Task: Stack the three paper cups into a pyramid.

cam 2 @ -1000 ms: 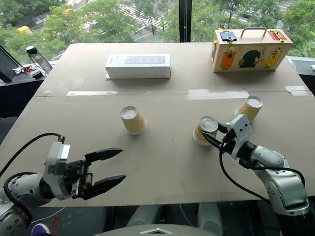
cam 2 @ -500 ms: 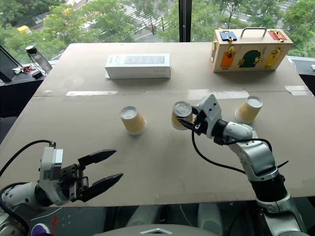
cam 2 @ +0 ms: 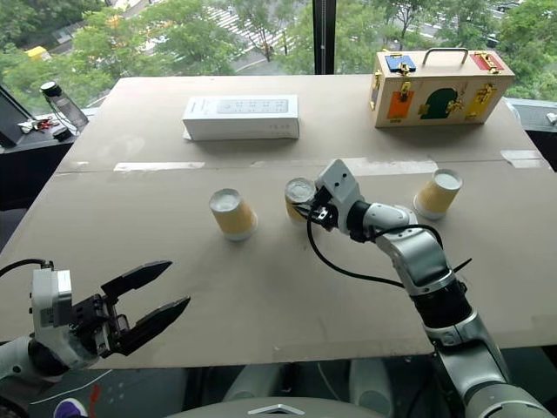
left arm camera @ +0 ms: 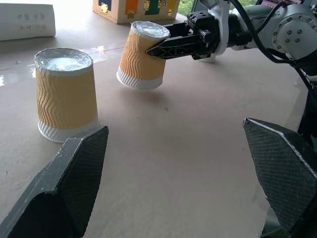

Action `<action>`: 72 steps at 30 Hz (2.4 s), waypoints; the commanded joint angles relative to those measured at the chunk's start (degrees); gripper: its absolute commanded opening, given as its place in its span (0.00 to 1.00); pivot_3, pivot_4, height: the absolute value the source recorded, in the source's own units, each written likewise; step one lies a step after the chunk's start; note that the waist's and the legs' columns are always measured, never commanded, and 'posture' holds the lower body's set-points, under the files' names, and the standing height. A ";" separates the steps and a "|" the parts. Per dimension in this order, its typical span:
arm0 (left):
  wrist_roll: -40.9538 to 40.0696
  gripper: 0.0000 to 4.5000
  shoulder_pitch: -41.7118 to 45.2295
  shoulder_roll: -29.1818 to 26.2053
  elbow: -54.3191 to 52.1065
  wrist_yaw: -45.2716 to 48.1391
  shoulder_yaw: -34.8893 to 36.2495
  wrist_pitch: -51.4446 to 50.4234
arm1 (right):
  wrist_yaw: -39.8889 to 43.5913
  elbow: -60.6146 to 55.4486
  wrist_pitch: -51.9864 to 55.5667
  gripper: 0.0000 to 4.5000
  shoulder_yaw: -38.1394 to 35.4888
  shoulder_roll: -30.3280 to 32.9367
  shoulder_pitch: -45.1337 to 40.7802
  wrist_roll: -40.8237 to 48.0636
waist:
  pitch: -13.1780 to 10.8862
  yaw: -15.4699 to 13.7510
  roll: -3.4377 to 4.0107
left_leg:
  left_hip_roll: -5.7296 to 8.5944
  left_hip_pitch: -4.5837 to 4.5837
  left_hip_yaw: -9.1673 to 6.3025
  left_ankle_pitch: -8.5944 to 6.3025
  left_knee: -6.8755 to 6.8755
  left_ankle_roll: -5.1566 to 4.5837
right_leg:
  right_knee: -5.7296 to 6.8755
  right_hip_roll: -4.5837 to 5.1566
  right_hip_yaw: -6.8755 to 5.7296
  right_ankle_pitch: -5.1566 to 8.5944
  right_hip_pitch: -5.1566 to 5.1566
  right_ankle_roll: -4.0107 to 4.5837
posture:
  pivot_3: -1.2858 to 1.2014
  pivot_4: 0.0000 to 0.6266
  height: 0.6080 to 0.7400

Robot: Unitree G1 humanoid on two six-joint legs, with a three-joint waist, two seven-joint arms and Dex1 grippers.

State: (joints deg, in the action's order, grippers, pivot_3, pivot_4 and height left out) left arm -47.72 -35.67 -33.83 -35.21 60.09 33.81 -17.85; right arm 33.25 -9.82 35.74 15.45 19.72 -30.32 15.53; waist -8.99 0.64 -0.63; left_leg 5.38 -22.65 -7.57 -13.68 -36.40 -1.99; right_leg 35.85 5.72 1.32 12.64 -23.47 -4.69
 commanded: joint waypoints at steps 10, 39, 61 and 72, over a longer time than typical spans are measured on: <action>-1.90 1.00 -0.96 2.25 -0.19 0.97 3.61 3.79 | 0.21 3.91 0.83 0.43 -0.63 -3.17 -4.64 -1.47 | 0.00 0.16 0.00 | -0.03 0.00 0.00 0.00 0.00 0.01 | 0.00 -0.05 0.01 -0.02 -0.02 0.02 | 0.52 0.24 1.00; -3.94 1.00 6.91 -0.51 -1.94 -1.14 -3.82 -0.08 | 7.73 -12.94 0.81 0.99 -22.71 10.82 2.88 9.22 | -0.06 0.06 0.02 | -0.12 -0.04 -0.01 0.01 0.01 0.08 | -0.05 -0.14 -0.01 -0.19 -0.03 -0.07 | 0.52 0.24 1.00; -6.19 1.00 14.63 -5.22 -2.71 -2.28 -8.60 -5.18 | -8.48 5.71 7.90 0.99 -35.79 13.02 4.55 7.44 | -0.05 -0.06 0.00 | -0.38 0.00 0.50 0.03 0.03 0.07 | -0.02 -0.32 0.42 -0.17 -0.09 0.21 | 0.52 0.24 1.00; -7.44 1.00 14.30 -5.38 -4.73 -4.78 -8.72 -6.16 | -9.04 2.47 7.04 0.99 -36.94 12.32 4.54 10.20 | -0.05 0.00 0.00 | -0.39 0.00 0.50 0.02 0.04 0.08 | -0.02 -0.34 0.41 -0.17 -0.11 0.21 | 0.52 0.24 1.00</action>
State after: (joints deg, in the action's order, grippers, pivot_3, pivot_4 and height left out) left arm -53.91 -21.25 -38.72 -37.82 55.48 24.27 -24.10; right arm 24.50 -4.42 44.29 -19.32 31.85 -24.56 24.38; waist -9.04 0.64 -0.63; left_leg 4.99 -22.65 -7.07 -13.65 -36.36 -1.91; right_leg 35.83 5.38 1.72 12.47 -23.58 -4.48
